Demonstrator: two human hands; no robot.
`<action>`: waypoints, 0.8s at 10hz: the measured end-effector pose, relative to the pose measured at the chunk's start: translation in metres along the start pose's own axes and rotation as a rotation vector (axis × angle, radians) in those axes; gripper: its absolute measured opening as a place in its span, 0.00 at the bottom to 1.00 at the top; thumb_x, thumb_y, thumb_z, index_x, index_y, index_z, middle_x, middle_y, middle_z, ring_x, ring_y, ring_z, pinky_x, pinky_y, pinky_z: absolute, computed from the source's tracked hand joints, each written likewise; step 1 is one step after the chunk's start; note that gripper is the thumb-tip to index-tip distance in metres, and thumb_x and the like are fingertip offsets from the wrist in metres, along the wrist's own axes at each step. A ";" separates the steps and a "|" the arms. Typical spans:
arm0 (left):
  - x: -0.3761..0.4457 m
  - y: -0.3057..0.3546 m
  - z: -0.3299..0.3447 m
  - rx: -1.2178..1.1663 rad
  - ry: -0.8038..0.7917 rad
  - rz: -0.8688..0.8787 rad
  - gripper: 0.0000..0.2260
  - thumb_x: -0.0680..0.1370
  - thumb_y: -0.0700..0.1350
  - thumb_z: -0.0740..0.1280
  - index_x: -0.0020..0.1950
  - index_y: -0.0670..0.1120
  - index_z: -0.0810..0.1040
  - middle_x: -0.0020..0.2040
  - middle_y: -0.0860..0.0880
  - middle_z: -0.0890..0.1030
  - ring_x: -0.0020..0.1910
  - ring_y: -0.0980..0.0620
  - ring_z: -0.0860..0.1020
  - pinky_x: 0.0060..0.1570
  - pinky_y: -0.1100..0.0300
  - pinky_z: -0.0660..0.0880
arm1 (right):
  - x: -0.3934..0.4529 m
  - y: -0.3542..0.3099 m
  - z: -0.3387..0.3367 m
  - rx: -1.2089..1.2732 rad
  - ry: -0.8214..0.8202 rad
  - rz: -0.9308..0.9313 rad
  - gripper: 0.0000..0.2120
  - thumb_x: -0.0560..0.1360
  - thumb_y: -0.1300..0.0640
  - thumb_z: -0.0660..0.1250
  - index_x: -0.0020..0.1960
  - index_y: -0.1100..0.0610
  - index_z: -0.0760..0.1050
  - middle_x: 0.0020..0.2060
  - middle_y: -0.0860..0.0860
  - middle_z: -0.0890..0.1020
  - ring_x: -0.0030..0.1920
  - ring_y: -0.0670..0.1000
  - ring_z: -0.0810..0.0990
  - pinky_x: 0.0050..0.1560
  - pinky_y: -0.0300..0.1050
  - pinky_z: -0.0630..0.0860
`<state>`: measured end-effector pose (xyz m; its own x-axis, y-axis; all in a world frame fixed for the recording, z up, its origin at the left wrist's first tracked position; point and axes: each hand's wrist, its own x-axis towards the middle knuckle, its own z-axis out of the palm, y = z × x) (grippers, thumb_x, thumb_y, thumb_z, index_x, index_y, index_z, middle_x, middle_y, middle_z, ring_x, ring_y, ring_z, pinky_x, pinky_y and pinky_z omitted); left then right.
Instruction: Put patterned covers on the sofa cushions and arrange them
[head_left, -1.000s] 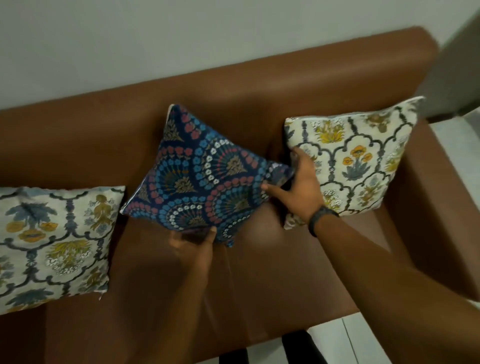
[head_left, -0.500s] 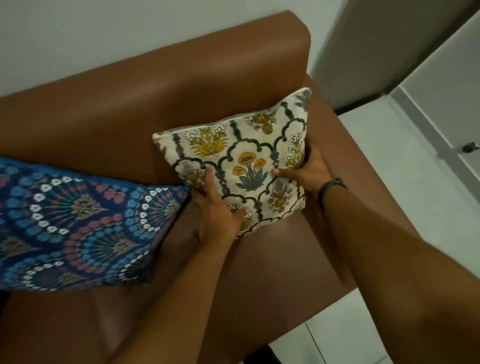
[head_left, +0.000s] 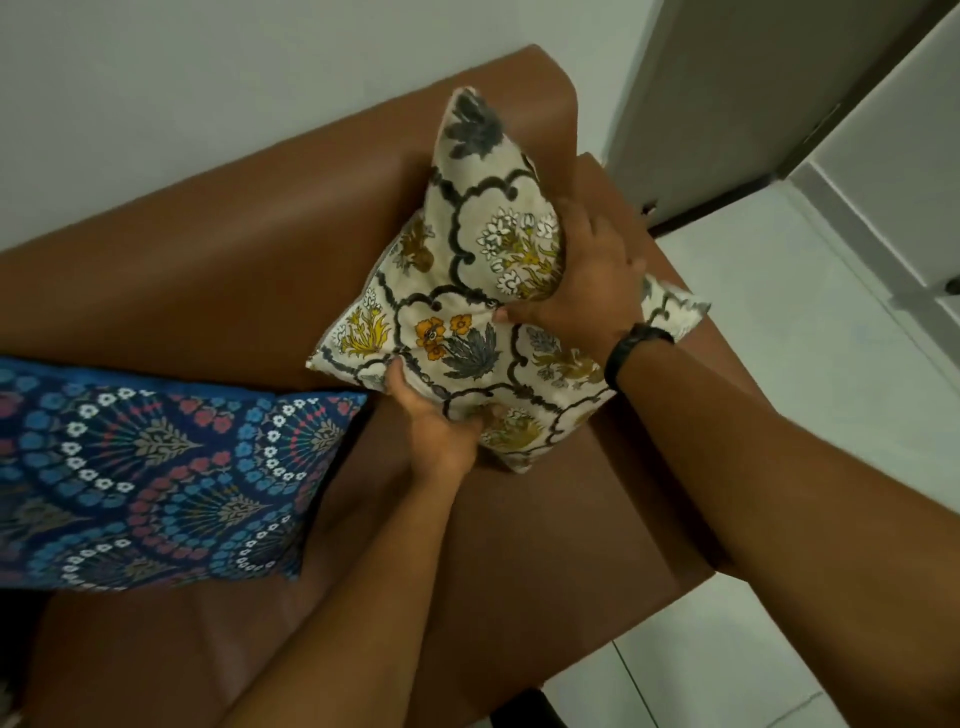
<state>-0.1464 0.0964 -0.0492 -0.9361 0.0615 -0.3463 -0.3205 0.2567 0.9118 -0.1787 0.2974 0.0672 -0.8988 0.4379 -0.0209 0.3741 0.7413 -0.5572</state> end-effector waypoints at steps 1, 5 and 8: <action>0.008 -0.002 0.012 -0.077 0.018 -0.040 0.62 0.63 0.42 0.86 0.82 0.60 0.44 0.60 0.68 0.70 0.69 0.54 0.73 0.55 0.75 0.74 | 0.017 -0.006 -0.006 -0.033 -0.015 -0.011 0.59 0.55 0.33 0.83 0.80 0.44 0.61 0.71 0.54 0.74 0.72 0.61 0.72 0.70 0.69 0.63; 0.015 -0.022 0.008 0.045 -0.057 -0.078 0.57 0.69 0.44 0.83 0.83 0.60 0.44 0.75 0.47 0.72 0.70 0.49 0.73 0.62 0.61 0.71 | 0.013 0.022 0.017 -0.054 -0.050 0.064 0.63 0.55 0.30 0.82 0.82 0.40 0.56 0.74 0.54 0.72 0.75 0.62 0.70 0.72 0.72 0.61; 0.000 0.074 -0.068 0.621 -0.012 0.246 0.40 0.74 0.60 0.75 0.81 0.54 0.59 0.75 0.43 0.64 0.72 0.38 0.71 0.64 0.43 0.75 | -0.005 -0.012 -0.006 -0.206 -0.101 0.023 0.64 0.63 0.35 0.81 0.86 0.47 0.46 0.84 0.59 0.56 0.83 0.63 0.58 0.77 0.71 0.59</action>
